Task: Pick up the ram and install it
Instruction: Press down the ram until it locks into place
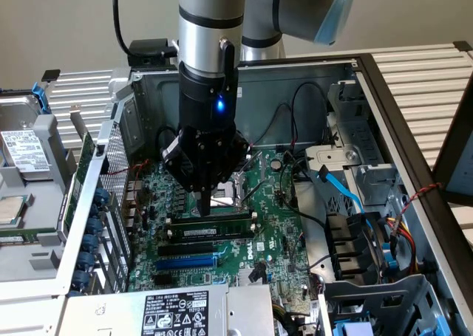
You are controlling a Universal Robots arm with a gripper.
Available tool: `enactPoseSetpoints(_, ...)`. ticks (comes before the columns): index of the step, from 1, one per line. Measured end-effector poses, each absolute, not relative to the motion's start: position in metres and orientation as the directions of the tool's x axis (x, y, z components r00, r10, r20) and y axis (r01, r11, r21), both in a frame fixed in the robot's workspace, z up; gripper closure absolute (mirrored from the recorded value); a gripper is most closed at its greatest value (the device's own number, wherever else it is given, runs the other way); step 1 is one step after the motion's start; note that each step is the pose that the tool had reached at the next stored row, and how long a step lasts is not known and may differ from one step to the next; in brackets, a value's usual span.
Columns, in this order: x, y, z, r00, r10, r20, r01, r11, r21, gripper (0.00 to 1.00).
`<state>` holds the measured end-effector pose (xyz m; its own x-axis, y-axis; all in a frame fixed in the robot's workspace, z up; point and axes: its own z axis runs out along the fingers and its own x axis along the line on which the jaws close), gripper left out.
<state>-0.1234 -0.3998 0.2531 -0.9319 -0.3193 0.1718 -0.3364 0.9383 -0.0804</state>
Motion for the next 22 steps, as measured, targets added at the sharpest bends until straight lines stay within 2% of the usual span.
enactPoseSetpoints(22, -0.1234, -0.3998, 0.2531, -0.972, -0.160, 0.172, -0.175, 0.981, -0.080, 0.90)
